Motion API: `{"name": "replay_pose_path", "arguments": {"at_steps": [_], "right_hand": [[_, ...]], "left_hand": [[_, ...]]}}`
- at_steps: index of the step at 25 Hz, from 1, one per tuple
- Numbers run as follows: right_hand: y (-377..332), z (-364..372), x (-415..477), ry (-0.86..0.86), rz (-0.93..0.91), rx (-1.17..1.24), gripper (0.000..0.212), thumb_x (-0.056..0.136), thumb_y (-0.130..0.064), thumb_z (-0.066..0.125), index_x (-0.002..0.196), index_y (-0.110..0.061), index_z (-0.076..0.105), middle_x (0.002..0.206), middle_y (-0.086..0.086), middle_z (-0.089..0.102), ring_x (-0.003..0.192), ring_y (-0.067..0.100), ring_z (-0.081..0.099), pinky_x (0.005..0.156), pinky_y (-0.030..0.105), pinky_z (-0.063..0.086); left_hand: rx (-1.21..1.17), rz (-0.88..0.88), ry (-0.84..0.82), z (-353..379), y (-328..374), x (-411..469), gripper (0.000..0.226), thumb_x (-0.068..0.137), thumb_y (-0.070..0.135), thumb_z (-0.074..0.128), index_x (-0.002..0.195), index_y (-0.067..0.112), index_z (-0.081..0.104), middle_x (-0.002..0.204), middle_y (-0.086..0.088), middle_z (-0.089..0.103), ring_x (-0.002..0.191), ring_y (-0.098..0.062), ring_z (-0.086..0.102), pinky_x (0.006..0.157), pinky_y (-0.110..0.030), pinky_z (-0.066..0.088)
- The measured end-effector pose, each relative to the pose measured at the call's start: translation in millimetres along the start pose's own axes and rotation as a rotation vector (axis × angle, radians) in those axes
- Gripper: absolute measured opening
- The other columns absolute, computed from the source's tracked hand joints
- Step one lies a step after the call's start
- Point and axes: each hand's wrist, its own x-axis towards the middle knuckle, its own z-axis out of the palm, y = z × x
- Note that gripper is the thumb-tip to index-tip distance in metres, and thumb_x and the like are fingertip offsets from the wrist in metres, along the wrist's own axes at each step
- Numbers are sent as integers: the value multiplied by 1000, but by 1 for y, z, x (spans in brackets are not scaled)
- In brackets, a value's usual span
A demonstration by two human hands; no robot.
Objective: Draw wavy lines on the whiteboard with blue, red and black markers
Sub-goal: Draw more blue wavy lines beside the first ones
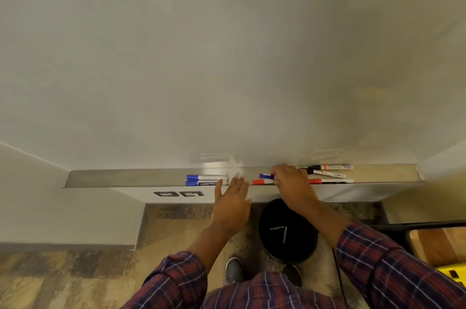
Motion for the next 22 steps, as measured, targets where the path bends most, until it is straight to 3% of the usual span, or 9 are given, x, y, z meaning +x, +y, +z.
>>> {"name": "replay_pose_path", "arguments": {"at_steps": [3, 6, 8, 12, 15, 18, 22], "right_hand": [[-12, -15, -14, 92, 33, 247, 14, 106, -23, 55, 119, -26, 58, 114, -8, 62, 105, 14, 57, 97, 34, 43], [-28, -41, -35, 109, 52, 598, 12, 106, -22, 56, 117, -22, 61, 106, -7, 63, 92, 10, 60, 81, 23, 47], [-41, -62, -49, 65, 71, 861, 12, 107, -22, 55, 115, -23, 63, 98, -4, 68, 78, 9, 64, 70, 24, 51], [-68, -106, -80, -101, 154, 1313, 21, 108, -18, 51, 116, -21, 70, 89, 7, 72, 55, 18, 57, 47, 31, 44], [-78, -133, -97, -283, 193, 1601, 26, 109, -20, 48, 107, -12, 73, 77, 16, 62, 43, 16, 42, 41, 22, 28], [-79, -149, -108, -456, 240, 1708, 38, 108, -29, 45, 113, 3, 65, 67, 12, 51, 40, 11, 33, 39, 18, 21], [-79, -155, -118, -545, 209, 1720, 44, 107, -38, 42, 102, -5, 71, 64, 6, 39, 42, 10, 29, 41, 24, 16]], "left_hand": [[-570, -240, 162, -19, 19, -9, 50, 110, 36, 52, 158, 22, 46, 165, 2, 45, 154, -17, 38, 125, -30, 19], [-884, -325, 240, -48, 38, -14, 36, 108, 30, 59, 143, 26, 63, 143, 6, 66, 133, -8, 60, 119, -33, 44], [-1120, -348, 234, -71, 51, -19, 27, 109, 27, 57, 132, 29, 71, 129, 12, 74, 121, 0, 66, 113, -35, 52], [-1664, -290, 101, -108, 75, -32, 39, 114, 28, 42, 135, 11, 69, 133, -8, 73, 126, -22, 68, 113, -47, 50], [-1899, -169, 6, -125, 86, -41, 50, 110, 32, 35, 141, 1, 59, 145, -18, 65, 130, -30, 62, 115, -52, 43], [-2054, -83, -78, -136, 101, -49, 53, 111, 36, 31, 143, 1, 54, 149, -20, 60, 140, -36, 57, 118, -52, 43], [-2102, -37, -36, -142, 120, -54, 54, 112, 37, 31, 143, -1, 54, 148, -23, 60, 138, -42, 58, 117, -50, 47]]}}
